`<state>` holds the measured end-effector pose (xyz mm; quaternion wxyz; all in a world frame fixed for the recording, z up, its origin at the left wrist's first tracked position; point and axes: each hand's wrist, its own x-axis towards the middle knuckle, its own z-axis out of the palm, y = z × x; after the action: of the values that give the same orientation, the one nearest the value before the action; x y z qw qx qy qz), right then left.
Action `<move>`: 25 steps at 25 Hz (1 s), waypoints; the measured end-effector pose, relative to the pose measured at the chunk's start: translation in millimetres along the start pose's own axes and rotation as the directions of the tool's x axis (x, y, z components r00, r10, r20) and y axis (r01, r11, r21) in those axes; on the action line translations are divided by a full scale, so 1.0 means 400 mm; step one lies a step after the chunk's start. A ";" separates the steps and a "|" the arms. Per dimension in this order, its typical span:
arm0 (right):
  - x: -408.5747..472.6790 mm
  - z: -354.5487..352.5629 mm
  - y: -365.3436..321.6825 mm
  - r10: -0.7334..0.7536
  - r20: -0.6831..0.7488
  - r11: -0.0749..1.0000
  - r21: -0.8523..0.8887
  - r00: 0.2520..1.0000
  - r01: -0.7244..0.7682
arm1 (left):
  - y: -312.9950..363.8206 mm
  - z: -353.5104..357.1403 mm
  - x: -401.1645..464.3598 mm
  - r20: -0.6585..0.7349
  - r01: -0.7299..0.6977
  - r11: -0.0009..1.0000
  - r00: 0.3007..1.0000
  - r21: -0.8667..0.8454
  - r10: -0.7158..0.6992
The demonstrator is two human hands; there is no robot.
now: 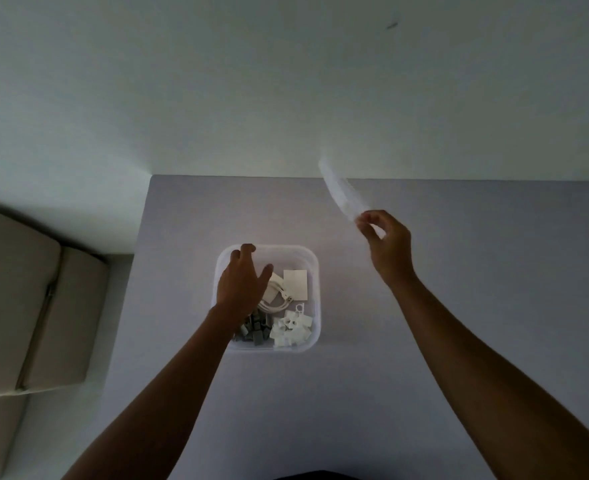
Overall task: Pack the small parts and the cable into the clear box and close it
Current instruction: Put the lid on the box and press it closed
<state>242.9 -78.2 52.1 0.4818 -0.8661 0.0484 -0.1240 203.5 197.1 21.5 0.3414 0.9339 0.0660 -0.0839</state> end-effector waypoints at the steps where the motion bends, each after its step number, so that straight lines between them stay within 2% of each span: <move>1: 0.002 -0.021 -0.045 0.052 -0.001 0.990 0.128 0.999 -0.051 | 0.009 -0.017 -0.001 -0.024 0.000 0.999 1.000 -0.032 -0.001; 4: -0.008 -0.070 -0.155 0.201 0.020 0.855 0.484 0.979 -0.185 | 0.036 -0.072 0.004 -0.110 -0.006 0.990 0.994 -0.143 -0.010; 7: -0.036 -0.097 -0.214 0.313 0.145 0.542 0.784 0.939 -0.302 | 0.065 -0.137 -0.001 -0.182 -0.051 0.951 0.983 -0.304 -0.006; 9: -0.058 -0.087 -0.227 0.353 0.281 0.321 0.860 0.893 -0.397 | 0.079 -0.175 -0.008 -0.176 -0.076 0.926 0.984 -0.370 0.010; 10: -0.068 -0.072 -0.221 0.379 0.335 0.244 0.863 0.863 -0.442 | 0.081 -0.187 -0.009 -0.160 -0.088 0.911 0.987 -0.402 0.024; 11: -0.081 -0.054 -0.216 0.405 0.381 0.188 0.855 0.831 -0.484 | 0.076 -0.195 -0.013 -0.142 -0.095 0.893 0.989 -0.439 0.036; 13: -0.109 -0.014 -0.203 0.486 0.427 0.149 0.819 0.762 -0.554 | 0.051 -0.195 -0.027 -0.123 -0.061 0.874 0.992 -0.482 0.001; 15: -0.138 0.032 -0.175 0.583 0.402 0.221 0.757 0.706 -0.614 | 0.008 -0.179 -0.044 -0.136 0.010 0.905 0.988 -0.425 -0.074; 17: -0.174 0.082 -0.147 0.650 0.329 0.370 0.650 0.685 -0.663 | -0.037 -0.152 -0.065 -0.133 0.094 0.947 0.981 -0.308 -0.141; 19: -0.210 0.129 -0.120 0.637 0.228 0.592 0.468 0.737 -0.656 | -0.078 -0.120 -0.087 -0.111 0.178 0.956 0.972 -0.233 -0.208; 21: -0.236 0.160 -0.101 0.531 0.166 0.802 0.221 0.831 -0.556 | -0.115 -0.089 -0.101 -0.131 0.190 0.967 0.968 -0.172 -0.213; 23: -0.244 0.184 -0.083 0.445 0.147 0.890 0.037 0.884 -0.454 | -0.145 -0.070 -0.112 -0.153 0.190 0.973 0.966 -0.131 -0.209; 25: -0.240 0.208 -0.062 0.387 0.125 0.922 -0.046 0.914 -0.384 | -0.161 -0.065 -0.115 -0.155 0.212 0.969 0.961 -0.130 -0.231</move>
<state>171.2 23.0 15.1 0.4899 -0.8508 0.1874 0.0314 149.7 259.8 10.0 0.3750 0.9036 0.2035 -0.0383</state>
